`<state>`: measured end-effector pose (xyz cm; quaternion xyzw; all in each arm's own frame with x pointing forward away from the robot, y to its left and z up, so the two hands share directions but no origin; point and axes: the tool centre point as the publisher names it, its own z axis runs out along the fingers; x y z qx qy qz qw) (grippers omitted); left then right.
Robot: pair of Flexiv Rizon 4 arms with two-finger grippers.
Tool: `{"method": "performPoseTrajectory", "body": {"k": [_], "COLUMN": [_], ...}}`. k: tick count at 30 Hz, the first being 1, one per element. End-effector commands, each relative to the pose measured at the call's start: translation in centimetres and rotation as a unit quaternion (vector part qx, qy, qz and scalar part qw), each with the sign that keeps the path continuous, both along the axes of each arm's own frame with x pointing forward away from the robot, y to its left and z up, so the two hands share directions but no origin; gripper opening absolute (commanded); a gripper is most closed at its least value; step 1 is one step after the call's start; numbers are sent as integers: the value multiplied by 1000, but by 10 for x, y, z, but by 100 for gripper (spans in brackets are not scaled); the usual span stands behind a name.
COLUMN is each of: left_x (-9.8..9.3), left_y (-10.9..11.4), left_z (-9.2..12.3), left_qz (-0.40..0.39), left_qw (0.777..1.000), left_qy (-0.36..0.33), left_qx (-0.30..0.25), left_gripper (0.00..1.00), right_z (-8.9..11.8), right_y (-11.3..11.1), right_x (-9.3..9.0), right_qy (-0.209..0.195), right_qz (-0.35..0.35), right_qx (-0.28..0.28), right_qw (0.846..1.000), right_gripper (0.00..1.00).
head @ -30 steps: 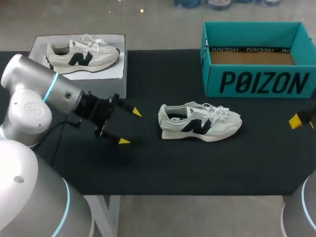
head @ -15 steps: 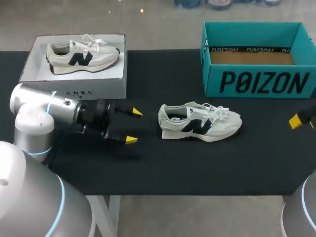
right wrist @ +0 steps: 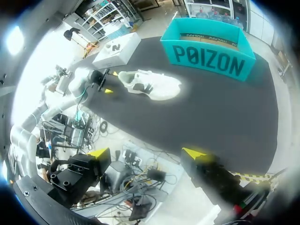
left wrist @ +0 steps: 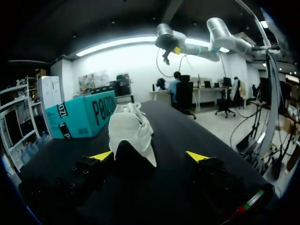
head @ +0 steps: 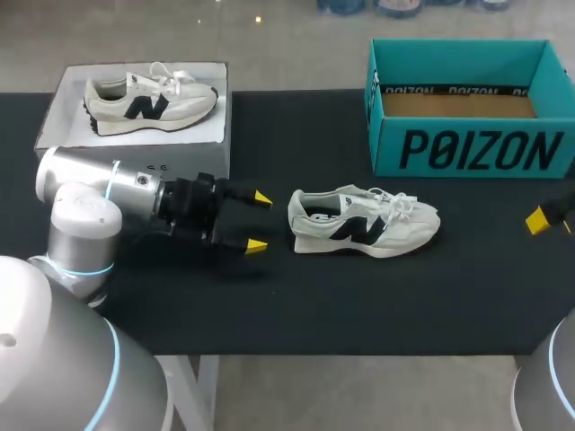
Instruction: Take the shoe out of the shoebox, open the shoe tongue, remove and reinsert the insole, then place the shoe into the shoebox
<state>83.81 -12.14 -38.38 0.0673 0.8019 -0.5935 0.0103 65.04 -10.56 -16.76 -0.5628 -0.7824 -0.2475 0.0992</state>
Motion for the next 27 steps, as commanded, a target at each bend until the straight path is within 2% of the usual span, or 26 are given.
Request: {"method": "performPoseTrajectory", "body": {"k": [1,6,14,27], "left_x": [7,14,15,17], "left_y": [-11,-24,-40,-42], "left_z": [-8,-21,-27,-38], "left_qz": [12,15,13,26], "left_qw": [1000,1000,1000,999], "left_qy": [1,7,8,6], "left_qx": [8,23,27,39], "left_gripper": [100,100,100,100], "right_z": [-1,-1,-1,-1], "right_y": [0,0,0,0], "right_x": [2,2,2,2], "right_qy": [2,2,2,2], "right_qz": [0,0,0,0], "right_qx": [-1,-1,-1,-1], "right_qw": [1000,1000,1000,1000], "right_gripper": [100,100,100,100]}}
